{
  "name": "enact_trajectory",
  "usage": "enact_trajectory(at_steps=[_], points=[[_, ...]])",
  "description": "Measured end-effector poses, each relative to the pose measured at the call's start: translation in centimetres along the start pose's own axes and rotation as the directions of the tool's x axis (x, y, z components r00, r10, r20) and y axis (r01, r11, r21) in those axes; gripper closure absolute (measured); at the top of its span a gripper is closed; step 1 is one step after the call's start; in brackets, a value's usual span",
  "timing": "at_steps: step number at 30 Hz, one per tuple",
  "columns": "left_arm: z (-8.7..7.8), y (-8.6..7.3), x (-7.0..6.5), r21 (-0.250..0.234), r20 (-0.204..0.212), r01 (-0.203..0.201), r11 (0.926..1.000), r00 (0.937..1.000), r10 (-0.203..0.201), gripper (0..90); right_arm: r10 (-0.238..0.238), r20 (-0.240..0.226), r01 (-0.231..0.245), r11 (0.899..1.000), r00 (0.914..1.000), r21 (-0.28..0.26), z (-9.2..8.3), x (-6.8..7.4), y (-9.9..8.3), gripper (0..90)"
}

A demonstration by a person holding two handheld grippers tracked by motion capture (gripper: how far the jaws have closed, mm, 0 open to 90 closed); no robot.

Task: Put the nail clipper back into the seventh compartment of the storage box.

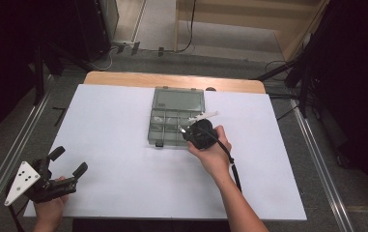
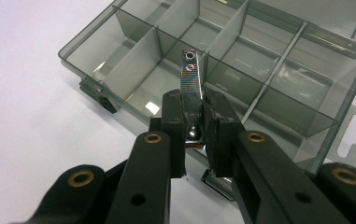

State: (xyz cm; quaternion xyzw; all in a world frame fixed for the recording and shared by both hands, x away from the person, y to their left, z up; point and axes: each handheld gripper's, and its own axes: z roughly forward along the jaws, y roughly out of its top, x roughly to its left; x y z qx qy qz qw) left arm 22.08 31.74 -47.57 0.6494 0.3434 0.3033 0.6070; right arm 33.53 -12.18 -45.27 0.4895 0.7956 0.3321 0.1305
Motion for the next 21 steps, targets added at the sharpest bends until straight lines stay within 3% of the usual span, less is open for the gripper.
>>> enact_trajectory(at_steps=[11,12,14,21], points=[[0.0,0.0,0.0,0.002,0.000,-0.002,1.0000,1.0000,0.002,7.3,0.004,-0.010,-0.004,1.000,0.9999,0.000,0.9,-0.7,-0.1,81.3],[0.0,0.0,0.0,0.001,0.000,-0.002,1.0000,1.0000,0.002,7.3,-0.018,-0.018,0.018,1.000,0.9997,-0.016,1.2,-0.9,-0.2,81.3],[0.0,0.0,0.0,0.000,0.000,-0.001,1.0000,1.0000,0.001,7.3,-0.034,-0.011,0.034,0.999,0.9994,-0.016,1.3,-0.8,-0.3,81.2],[0.0,0.0,0.0,0.000,0.001,-0.001,1.0000,1.0000,0.001,7.3,-0.020,0.011,0.020,1.000,0.9997,-0.003,1.6,-0.9,-0.4,81.1]])
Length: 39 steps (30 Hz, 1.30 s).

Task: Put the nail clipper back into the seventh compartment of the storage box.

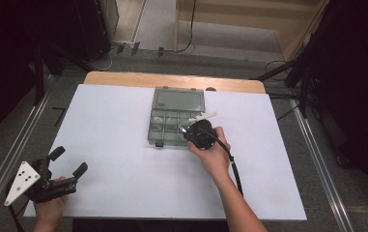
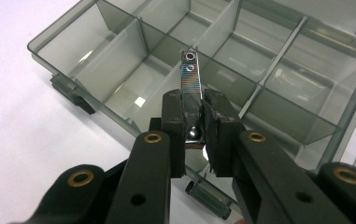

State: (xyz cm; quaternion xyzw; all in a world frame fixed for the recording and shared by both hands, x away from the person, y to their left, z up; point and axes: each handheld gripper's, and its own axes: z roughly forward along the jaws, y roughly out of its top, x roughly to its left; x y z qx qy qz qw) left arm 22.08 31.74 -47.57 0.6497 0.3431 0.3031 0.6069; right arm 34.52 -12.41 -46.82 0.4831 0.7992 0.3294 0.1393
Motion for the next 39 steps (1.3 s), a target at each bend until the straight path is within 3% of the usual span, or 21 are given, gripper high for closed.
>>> enact_trajectory(at_steps=[4,6,7,8,9,10,11,12,15,19,25,39], points=[[0.0,0.0,0.0,0.000,0.000,-0.001,1.0000,1.0000,0.001,7.2,0.003,0.017,-0.003,1.000,0.9998,0.011,0.0,0.0,0.0,75.7],[0.0,0.0,0.0,0.000,0.000,-0.001,1.0000,1.0000,0.001,7.3,-0.005,0.049,0.005,1.000,0.9988,-0.013,-0.3,0.0,0.0,59.1],[0.0,0.0,0.0,0.001,0.000,-0.001,1.0000,1.0000,0.001,7.3,0.004,0.054,-0.003,1.000,0.9985,-0.016,-0.5,0.0,0.0,52.8],[0.0,0.0,0.0,0.000,0.000,0.000,1.0000,1.0000,0.000,7.2,0.016,0.041,-0.015,1.000,0.9990,-0.027,-0.7,-0.1,0.1,40.3],[0.0,0.0,0.0,-0.001,0.000,0.000,1.0000,1.0000,0.000,7.2,0.024,0.037,-0.023,0.999,0.9990,-0.030,-0.9,-0.1,0.0,34.7],[0.0,0.0,0.0,-0.001,0.000,0.000,1.0000,1.0000,0.000,7.2,0.024,0.037,-0.023,0.999,0.9990,-0.030,-0.9,-0.1,0.0,34.7],[0.0,0.0,0.0,0.000,0.000,0.000,1.0000,1.0000,0.000,7.2,0.044,0.034,-0.042,0.998,0.9985,-0.046,-1.2,-0.1,-0.1,20.4],[0.0,0.0,0.0,0.000,0.000,0.000,1.0000,1.0000,0.000,7.3,0.044,0.034,-0.042,0.998,0.9985,-0.046,-1.2,-0.1,-0.1,20.4],[0.0,0.0,0.0,0.000,-0.001,0.000,1.0000,1.0000,0.000,7.3,0.050,-0.017,-0.051,0.995,0.9986,-0.085,-1.9,-0.3,-0.6,2.7],[0.0,0.0,0.0,0.000,0.000,0.000,1.0000,1.0000,0.000,7.2,0.059,-0.052,-0.066,0.988,0.9969,-0.140,-2.8,-0.7,-1.2,0.0],[0.0,0.0,0.0,0.002,0.000,-0.002,1.0000,1.0000,0.002,7.3,0.069,-0.057,-0.079,0.977,0.9960,-0.198,-4.1,-1.4,-2.3,0.0],[0.1,0.0,0.0,0.005,0.000,-0.007,1.0000,1.0000,0.007,7.3,0.099,-0.040,-0.106,0.961,0.9943,-0.256,-5.7,-2.8,-5.2,0.0]])
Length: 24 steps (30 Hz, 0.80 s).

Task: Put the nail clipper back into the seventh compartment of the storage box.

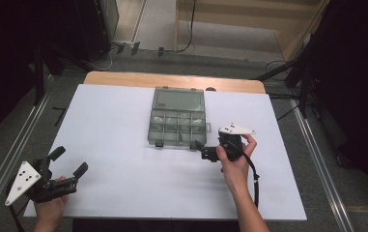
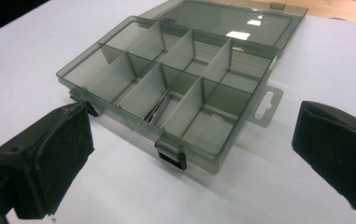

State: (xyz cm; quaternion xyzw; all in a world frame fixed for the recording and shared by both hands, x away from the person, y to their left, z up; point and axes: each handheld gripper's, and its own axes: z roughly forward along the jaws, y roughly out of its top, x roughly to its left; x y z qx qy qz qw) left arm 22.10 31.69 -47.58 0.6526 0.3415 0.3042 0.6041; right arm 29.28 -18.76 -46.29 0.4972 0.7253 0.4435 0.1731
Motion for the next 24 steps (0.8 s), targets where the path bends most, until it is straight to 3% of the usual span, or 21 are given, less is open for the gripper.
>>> enact_trajectory(at_steps=[24], points=[[0.1,0.0,-0.2,0.006,-0.001,-0.005,1.0000,1.0000,0.005,7.3,0.032,0.031,-0.028,0.994,0.9990,-0.103,-3.8,-2.9,-4.4,0.0]])
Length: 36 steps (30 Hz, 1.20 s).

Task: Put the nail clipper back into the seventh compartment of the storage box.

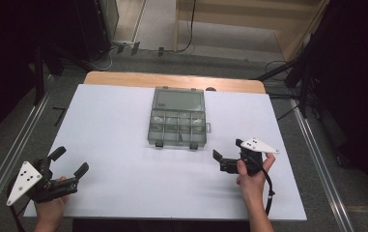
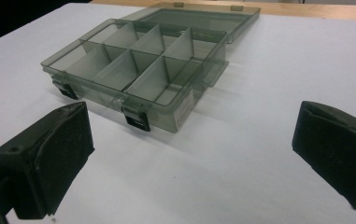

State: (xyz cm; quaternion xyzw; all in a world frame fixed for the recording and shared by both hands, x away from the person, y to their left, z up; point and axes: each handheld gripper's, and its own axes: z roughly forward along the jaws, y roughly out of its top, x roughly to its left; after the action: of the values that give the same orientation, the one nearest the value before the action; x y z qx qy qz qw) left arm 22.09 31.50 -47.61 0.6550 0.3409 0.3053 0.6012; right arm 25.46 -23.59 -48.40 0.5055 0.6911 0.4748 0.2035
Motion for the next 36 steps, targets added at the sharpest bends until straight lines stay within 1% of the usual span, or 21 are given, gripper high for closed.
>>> enact_trajectory(at_steps=[13,20,23,24,25,31,32,36], points=[[0.1,0.0,-0.1,0.003,-0.001,-0.007,1.0000,1.0000,0.007,7.2,0.013,0.021,-0.012,0.999,0.9997,-0.034,-2.2,-1.5,-1.7,0.0],[0.0,0.0,-0.1,0.003,-0.002,-0.007,1.0000,1.0000,0.007,7.2,0.032,0.035,-0.030,0.998,0.9989,-0.063,-3.4,-2.5,-2.4,0.0],[0.0,0.0,-0.1,0.003,-0.002,-0.008,1.0000,1.0000,0.008,7.2,0.036,0.030,-0.034,0.997,0.9989,-0.069,-3.6,-2.8,-2.6,0.0],[0.0,0.0,-0.1,0.002,-0.001,-0.007,1.0000,1.0000,0.007,7.3,0.041,0.018,-0.039,0.997,0.9990,-0.073,-3.8,-3.0,-2.8,0.0],[0.0,0.0,-0.1,0.002,-0.001,-0.007,1.0000,1.0000,0.007,7.3,0.040,0.016,-0.039,0.996,0.9991,-0.074,-3.9,-3.1,-2.9,0.0],[0.0,0.0,0.0,0.002,-0.001,-0.008,1.0000,1.0000,0.008,7.3,0.048,0.023,-0.046,0.994,0.9986,-0.098,-4.7,-3.8,-3.4,0.0],[0.0,0.0,0.0,0.001,-0.001,-0.007,1.0000,1.0000,0.007,7.2,0.054,0.027,-0.051,0.993,0.9982,-0.104,-5.0,-4.2,-3.6,0.0],[0.0,0.0,0.0,0.002,0.000,-0.007,1.0000,1.0000,0.007,7.3,0.046,0.020,-0.043,0.992,0.9987,-0.116,-5.7,-4.8,-3.8,0.0]])
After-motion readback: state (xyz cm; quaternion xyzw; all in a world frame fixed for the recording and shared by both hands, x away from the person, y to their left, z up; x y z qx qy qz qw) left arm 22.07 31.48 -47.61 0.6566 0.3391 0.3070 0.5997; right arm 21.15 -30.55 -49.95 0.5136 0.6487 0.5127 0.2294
